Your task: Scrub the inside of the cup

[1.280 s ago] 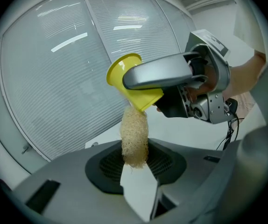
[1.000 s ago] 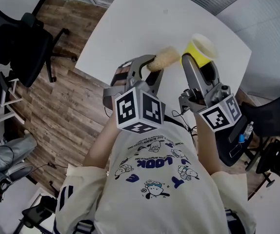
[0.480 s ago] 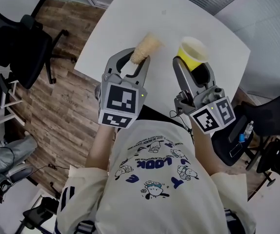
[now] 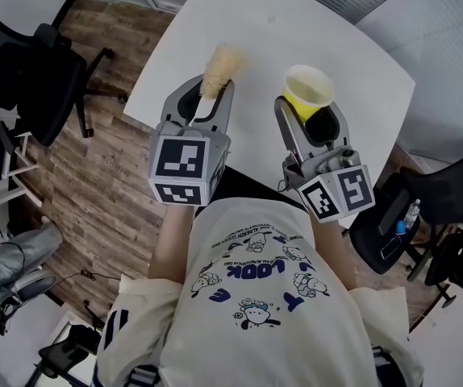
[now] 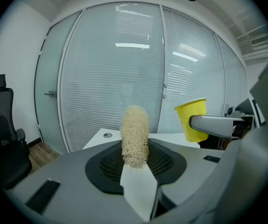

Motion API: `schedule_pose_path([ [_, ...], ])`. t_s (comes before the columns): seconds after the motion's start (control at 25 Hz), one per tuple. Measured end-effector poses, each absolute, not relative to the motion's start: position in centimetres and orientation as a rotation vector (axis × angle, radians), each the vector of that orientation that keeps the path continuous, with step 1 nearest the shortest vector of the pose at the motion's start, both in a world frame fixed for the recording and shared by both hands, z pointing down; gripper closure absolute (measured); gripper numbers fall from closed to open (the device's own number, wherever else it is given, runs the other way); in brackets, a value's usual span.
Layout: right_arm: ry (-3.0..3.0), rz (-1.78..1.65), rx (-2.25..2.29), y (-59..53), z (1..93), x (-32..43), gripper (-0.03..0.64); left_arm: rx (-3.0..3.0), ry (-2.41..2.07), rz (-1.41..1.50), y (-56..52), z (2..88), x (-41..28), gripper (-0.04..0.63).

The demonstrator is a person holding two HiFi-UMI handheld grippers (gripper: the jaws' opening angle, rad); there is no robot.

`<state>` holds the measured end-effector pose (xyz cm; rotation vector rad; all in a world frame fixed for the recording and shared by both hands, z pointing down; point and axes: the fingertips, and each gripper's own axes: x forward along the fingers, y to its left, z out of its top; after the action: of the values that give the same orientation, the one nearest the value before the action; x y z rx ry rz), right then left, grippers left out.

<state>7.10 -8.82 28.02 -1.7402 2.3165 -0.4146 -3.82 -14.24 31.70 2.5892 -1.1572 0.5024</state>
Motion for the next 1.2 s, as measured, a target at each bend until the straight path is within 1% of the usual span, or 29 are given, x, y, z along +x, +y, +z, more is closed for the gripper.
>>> schedule_pose_path([
  [0.56,2.291,-0.387,-1.872,-9.0,29.2,7.3,0.365,2.542,-1.203,0.5,-14.0,32.9,-4.7,0.446],
  [1.2,2.268,-0.397,-1.853,-9.2,28.8,7.1,0.371,2.571,-1.158,0.483,-14.0,32.5,-3.8,0.446],
])
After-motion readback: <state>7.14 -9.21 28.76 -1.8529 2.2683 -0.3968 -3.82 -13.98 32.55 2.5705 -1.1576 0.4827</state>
